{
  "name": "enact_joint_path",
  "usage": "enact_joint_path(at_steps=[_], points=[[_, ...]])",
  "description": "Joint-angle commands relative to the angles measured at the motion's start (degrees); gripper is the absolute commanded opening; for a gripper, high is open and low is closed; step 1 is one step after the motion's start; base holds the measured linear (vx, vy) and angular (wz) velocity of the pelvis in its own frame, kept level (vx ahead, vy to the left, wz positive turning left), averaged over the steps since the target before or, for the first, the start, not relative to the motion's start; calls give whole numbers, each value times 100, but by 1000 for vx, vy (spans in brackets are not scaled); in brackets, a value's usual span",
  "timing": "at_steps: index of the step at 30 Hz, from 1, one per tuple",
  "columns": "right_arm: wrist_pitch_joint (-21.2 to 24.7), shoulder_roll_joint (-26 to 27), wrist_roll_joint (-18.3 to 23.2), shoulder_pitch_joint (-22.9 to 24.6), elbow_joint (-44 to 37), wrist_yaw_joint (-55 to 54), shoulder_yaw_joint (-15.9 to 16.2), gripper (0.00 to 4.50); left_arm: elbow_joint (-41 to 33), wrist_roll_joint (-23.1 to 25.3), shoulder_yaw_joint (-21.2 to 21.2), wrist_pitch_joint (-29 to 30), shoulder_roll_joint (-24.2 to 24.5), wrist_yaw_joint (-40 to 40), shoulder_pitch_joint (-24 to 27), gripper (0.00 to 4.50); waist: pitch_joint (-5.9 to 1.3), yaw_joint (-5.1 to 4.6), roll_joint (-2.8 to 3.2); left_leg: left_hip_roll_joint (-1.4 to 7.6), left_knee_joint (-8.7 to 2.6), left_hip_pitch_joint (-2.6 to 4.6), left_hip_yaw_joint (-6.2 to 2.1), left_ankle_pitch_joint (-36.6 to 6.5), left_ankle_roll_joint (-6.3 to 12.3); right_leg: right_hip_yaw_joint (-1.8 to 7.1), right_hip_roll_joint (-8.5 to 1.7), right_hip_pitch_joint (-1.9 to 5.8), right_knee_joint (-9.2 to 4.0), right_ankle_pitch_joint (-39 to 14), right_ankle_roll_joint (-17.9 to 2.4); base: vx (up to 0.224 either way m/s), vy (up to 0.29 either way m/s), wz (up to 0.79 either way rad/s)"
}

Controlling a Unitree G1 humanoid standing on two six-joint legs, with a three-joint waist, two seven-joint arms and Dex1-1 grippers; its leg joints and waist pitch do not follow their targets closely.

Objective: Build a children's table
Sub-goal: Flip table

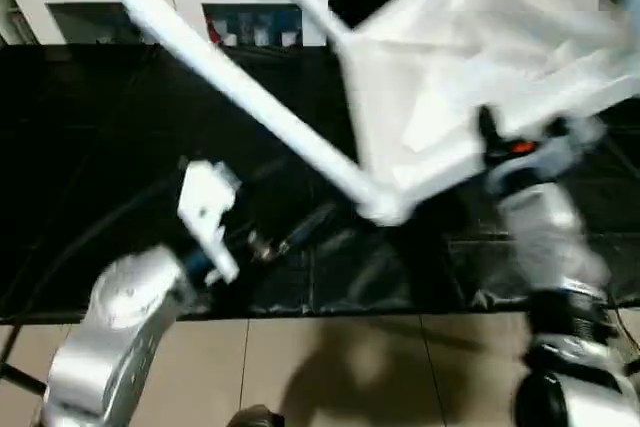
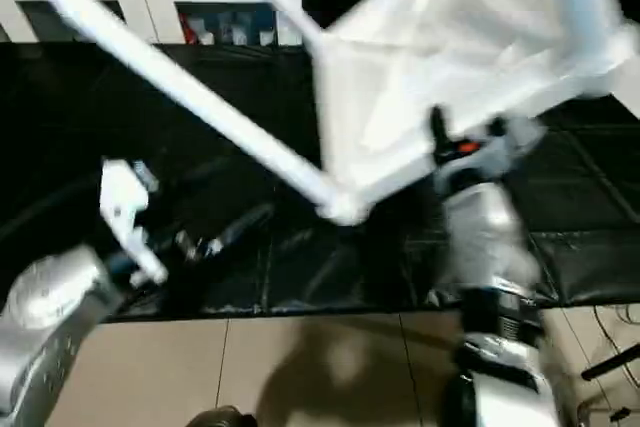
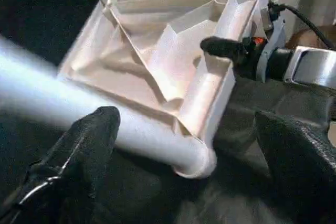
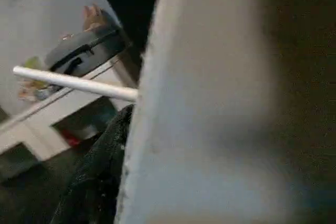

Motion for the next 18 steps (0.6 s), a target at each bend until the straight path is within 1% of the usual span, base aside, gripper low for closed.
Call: enact_joint_path(at_steps=[1, 2, 3, 4, 5, 6, 7, 8, 10, 11, 12, 13, 14, 15, 16, 17, 18], points=[[136, -283, -760, 197, -425, -114, 339, 211, -141, 39, 94, -126, -30, 135, -395, 450, -326, -91, -37, 412, -466, 183, -146, -553, -193, 303, -457, 172, -424, 122, -907, 0, 0, 0], [274, -350, -855, 272, -605, -260, 390, 211, -178, 9, 137, -125, -60, 229, -658, 450, -332, -87, -41, 407, -464, 188, -144, -582, -207, 303, -457, 176, -433, 93, -896, 0, 0, 0], [350, -386, -905, 311, -703, -329, 418, 211, -197, 7, 157, -113, -71, 284, -803, 450, -325, -107, -29, 408, -473, 194, -147, -667, -257, 309, -453, 169, -447, 30, -871, 0, 0, 0], [453, -429, -940, 360, -836, -417, 463, 211, -226, 28, 164, -45, -62, 343, -949, 450, -323, -132, -43, 406, -477, 177, -157, -711, -276, 309, -460, 179, -439, 4, -874, 0, 0, 0], [540, -463, -980, 393, -935, -486, 499, 211, -241, 78, 157, 23, -36, 383, -1044, 450, -325, -144, -40, 396, -477, 165, -159, -708, -277, 308, -460, 189, -439, -11, -871, 0, 0, 0], [540, -463, -980, 393, -935, -486, 499, 211, -241, 78, 157, 23, -36, 383, -1044, 450, -327, -154, -55, 396, -462, 173, -153, -738, -255, 320, -466, 175, -449, -56, -867, 0, 0, 0], [871, -592, -1098, 465, -1162, -611, 637, 211, -261, 400, 55, 134, 173, 370, -1163, 450, -312, -172, -63, 388, -467, 164, -148, -754, -217, 324, -448, 173, -468, -137, -844, 0, 0, 0], [978, -631, -1141, 478, -1205, -651, 673, 211, -254, 494, 23, 136, 224, 366, -1195, 450, -312, -181, -64, 385, -463, 158, -151, -724, -207, 329, -440, 175, -469, -150, -807, 0, 0, 0], [1352, -799, -1291, 516, -1311, -707, 842, 210, -170, 899, -128, 126, 408, 376, -1354, 450, -319, -193, -33, 382, -456, 193, -148, -782, -215, 329, -432, 146, -487, -293, -763, 0, 0, 0], [1426, -838, -1331, 523, -1333, -705, 886, 210, -125, 1018, -178, 110, 451, 393, -1408, 450, -317, -201, -32, 386, -459, 190, -151, -789, -222, 332, -428, 145, -486, -310, -765, 0, 0, 0], [1558, -869, -1375, 526, -1369, -735, 927, 210, -27, 1206, -263, 53, 517, 410, -1508, 450, -315, -193, -12, 397, -467, 202, -155, -850, -268, 332, -429, 126, -489, -361, -777, 0, 0, 0], [1580, -870, -1377, 525, -1374, -742, 930, 210, -10, 1233, -275, 42, 527, 411, -1524, 450, -319, -185, -7, 399, -473, 217, -157, -934, -319, 335, -432, 115, -487, -406, -796, 0, 0, 0], [1716, -889, -1437, 529, -1456, -784, 992, 209, 79, 1393, -356, -27, 604, 459, -1618, 450, -314, -189, -10, 402, -481, 209, -160, -965, -344, 337, -441, 119, -488, -410, -814, 0, 0, 0], [1732, -894, -1450, 528, -1464, -787, 1005, 208, 92, 1425, -369, -41, 616, 466, -1631, 450, -315, -179, -14, 403, -487, 216, -163, -1028, -381, 338, -433, 109, -493, -420, -813, 0, 0, 0], [1858, -936, -1553, 517, -1538, -801, 1125, 207, 175, 1647, -469, -124, 728, 516, -1724, 450, -315, -176, -12, 404, -496, 213, -173, -1058, -409, 339, -434, 110, -491, -413, -807, 0, 0, 0], [1901, -954, -1589, 499, -1548, -787, 1182, 207, 202, 1729, -504, -152, 772, 519, -1753, 450, -323, -171, -10, 403, -493, 224, -171, -1082, -423, 340, -436, 107, -484, -405, -801, 0, 0, 0], [2000, -984, -1622, 468, -1584, -789, 1266, 206, 241, 1847, -547, -201, 825, 521, -1798, 450, -318, -168, -14, 403, -494, 220, -168, -1101, -440, 345, -443, 107, -488, -390, -810, 0, 0, 0]])
